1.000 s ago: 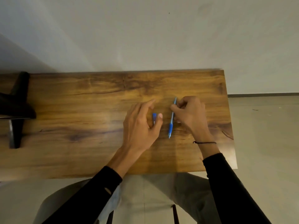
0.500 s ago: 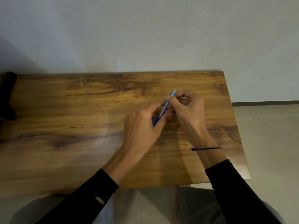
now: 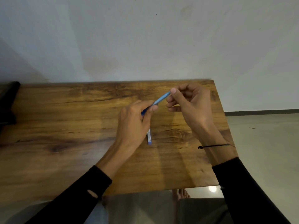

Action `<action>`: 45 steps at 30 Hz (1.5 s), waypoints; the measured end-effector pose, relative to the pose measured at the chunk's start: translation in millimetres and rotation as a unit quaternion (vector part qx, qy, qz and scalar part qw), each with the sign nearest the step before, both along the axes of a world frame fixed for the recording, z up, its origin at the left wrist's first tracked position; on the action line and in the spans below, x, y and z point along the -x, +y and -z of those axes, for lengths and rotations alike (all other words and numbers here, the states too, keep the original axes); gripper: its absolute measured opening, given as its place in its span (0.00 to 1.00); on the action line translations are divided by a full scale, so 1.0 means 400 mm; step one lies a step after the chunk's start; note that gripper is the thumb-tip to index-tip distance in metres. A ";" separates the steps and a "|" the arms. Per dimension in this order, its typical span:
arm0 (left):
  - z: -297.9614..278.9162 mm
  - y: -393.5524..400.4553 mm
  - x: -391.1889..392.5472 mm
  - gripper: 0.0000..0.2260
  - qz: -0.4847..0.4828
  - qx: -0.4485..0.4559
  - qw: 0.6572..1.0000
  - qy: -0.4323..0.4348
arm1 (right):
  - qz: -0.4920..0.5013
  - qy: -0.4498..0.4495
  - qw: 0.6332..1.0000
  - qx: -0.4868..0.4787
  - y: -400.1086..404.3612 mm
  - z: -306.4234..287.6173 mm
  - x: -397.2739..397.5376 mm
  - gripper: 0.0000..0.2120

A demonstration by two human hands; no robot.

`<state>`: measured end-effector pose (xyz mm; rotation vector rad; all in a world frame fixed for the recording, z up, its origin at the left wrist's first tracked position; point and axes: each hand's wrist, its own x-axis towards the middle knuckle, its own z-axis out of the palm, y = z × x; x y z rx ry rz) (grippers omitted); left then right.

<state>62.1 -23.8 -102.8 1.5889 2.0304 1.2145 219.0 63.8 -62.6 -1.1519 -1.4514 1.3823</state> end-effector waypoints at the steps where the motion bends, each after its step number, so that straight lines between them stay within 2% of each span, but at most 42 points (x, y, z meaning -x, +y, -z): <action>1: 0.003 0.001 0.004 0.09 -0.004 0.002 1.000 -0.011 | 0.007 -0.005 1.000 -0.022 0.008 0.002 -0.002 0.04; 3: 0.012 0.003 0.018 0.08 -0.013 0.007 0.999 -0.052 | 0.032 -0.066 0.992 -0.100 0.027 0.015 -0.008 0.04; 5: 0.015 0.007 0.036 0.08 -0.024 0.005 0.997 -0.070 | 0.018 -0.206 0.959 -0.194 0.038 0.038 -0.013 0.03; 8: 0.014 0.016 0.057 0.08 -0.047 -0.003 0.995 -0.085 | -0.066 -0.356 0.905 -0.223 0.029 0.084 -0.007 0.01; 11: 0.013 0.022 0.067 0.07 -0.059 -0.001 0.994 -0.095 | -0.095 -0.396 0.884 -0.229 0.018 0.114 0.001 0.02; 16: 0.007 0.025 0.072 0.06 -0.060 -0.008 0.995 -0.082 | -0.098 -0.408 0.876 -0.240 0.021 0.126 -0.006 0.02; 25: 0.007 0.027 0.072 0.07 -0.053 0.001 0.995 -0.085 | -0.110 -0.411 0.874 -0.235 0.032 0.122 -0.007 0.04; 29: 0.010 0.027 0.067 0.07 -0.046 0.008 0.995 -0.086 | -0.120 -0.418 0.872 -0.225 0.048 0.115 -0.020 0.07; 31: 0.012 0.027 0.064 0.08 -0.037 0.011 0.996 -0.080 | -0.093 -0.380 0.893 -0.223 0.060 0.098 -0.030 0.08; 34: 0.012 0.028 0.058 0.08 -0.020 0.016 0.998 -0.065 | -0.032 -0.227 0.956 -0.181 0.067 0.053 -0.032 0.06; 37: 0.005 0.028 0.051 0.10 0.001 0.025 0.999 -0.038 | -0.053 -0.102 0.987 -0.115 0.057 0.029 -0.014 0.05; 45: -0.004 0.026 0.049 0.12 0.015 0.037 0.999 -0.015 | -0.074 -0.089 0.991 -0.072 0.060 0.036 -0.008 0.03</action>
